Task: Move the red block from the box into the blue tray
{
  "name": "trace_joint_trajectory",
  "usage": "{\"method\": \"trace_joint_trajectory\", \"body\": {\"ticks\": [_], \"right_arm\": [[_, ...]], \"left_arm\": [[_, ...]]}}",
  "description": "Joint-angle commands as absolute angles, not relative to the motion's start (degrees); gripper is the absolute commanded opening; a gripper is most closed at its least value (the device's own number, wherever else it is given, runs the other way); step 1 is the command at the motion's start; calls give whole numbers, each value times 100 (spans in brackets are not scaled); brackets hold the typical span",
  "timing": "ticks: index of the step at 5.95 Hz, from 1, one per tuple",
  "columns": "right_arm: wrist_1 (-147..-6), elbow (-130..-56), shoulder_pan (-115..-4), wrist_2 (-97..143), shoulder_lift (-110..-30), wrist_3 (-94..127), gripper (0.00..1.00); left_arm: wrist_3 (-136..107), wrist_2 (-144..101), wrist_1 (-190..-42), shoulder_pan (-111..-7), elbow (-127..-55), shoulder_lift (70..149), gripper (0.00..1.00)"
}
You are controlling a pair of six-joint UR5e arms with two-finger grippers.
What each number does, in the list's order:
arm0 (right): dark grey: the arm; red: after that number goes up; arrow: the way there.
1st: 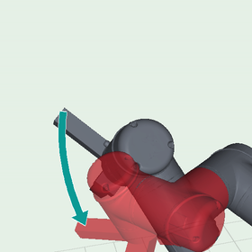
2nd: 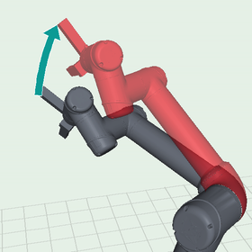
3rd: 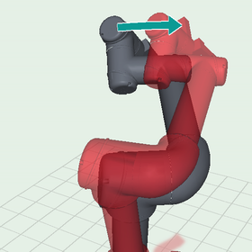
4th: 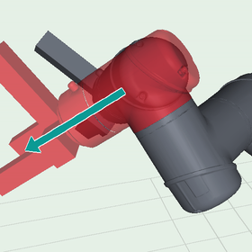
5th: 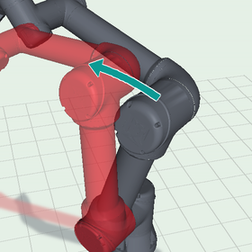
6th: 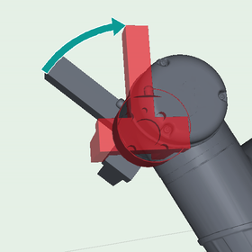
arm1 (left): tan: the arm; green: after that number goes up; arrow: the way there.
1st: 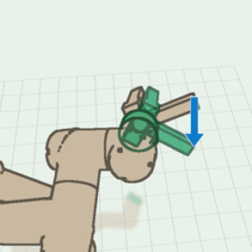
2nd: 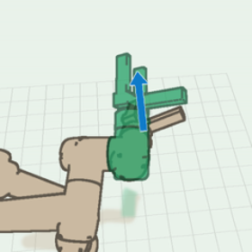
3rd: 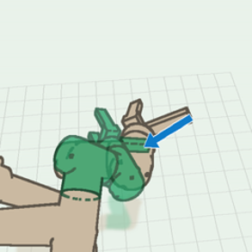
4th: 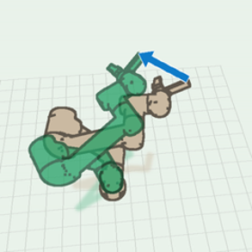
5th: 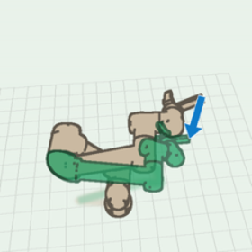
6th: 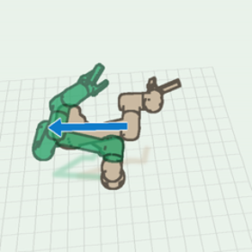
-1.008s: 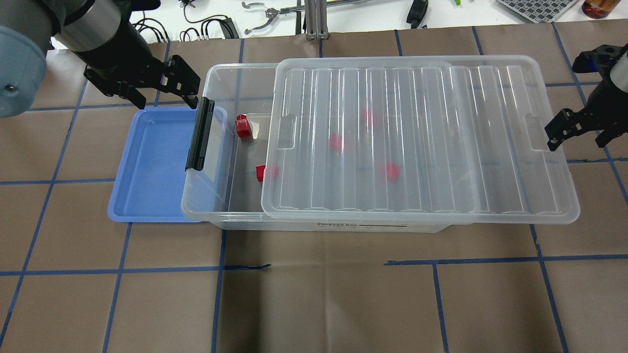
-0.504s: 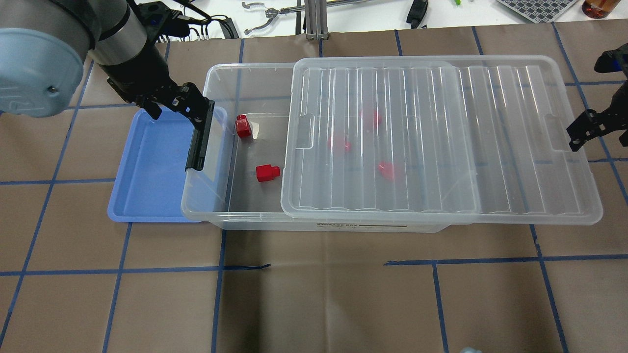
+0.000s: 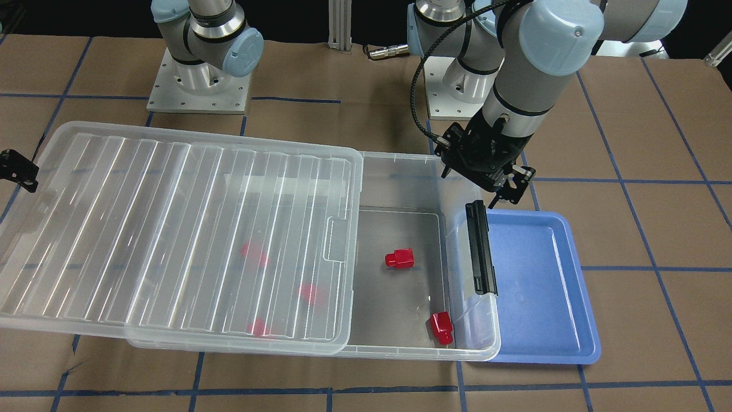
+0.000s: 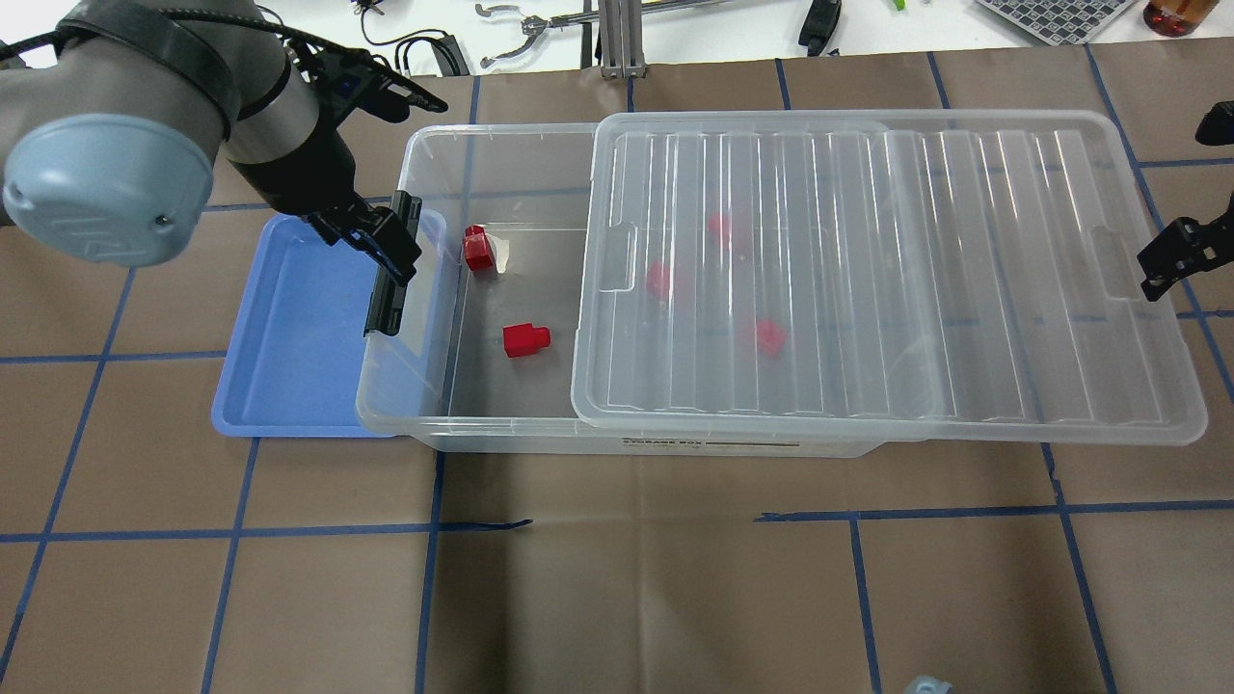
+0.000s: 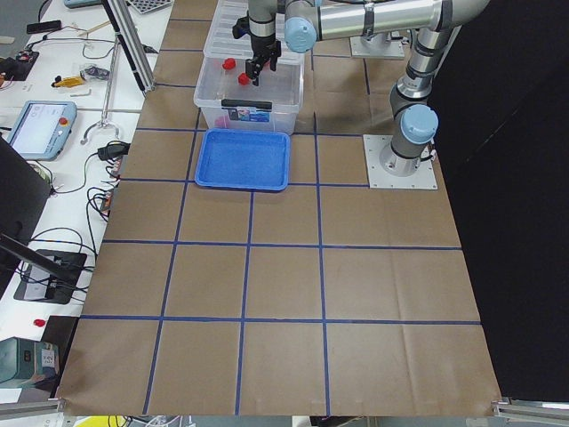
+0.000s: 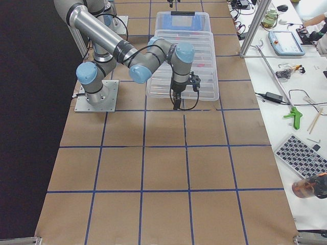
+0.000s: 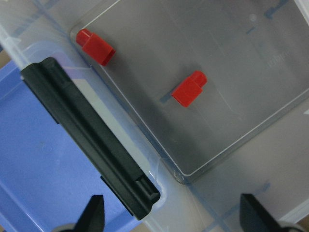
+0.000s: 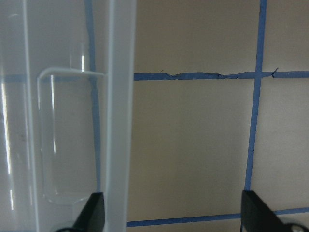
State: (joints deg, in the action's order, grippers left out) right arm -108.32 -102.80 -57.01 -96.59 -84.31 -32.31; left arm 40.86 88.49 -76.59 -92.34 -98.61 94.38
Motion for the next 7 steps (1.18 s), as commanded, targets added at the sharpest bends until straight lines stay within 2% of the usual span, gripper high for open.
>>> {"method": "trace_joint_trajectory", "body": {"ticks": [1, 4, 7], "right_arm": [[-10785, -10240, -5687, -9659, -8525, -3199, 100], [-9699, -9206, -6079, -9598, -8622, -2544, 100], [-8388, -8185, -7212, -9624, -8631, -954, 100]], "left_arm": [[5641, 8842, -7097, -9413, -9949, 9884, 98], [7336, 8798, -6445, -9755, -10028, 10449, 97], [7910, 8676, -5739, -9888, -10195, 11258, 96]]}}
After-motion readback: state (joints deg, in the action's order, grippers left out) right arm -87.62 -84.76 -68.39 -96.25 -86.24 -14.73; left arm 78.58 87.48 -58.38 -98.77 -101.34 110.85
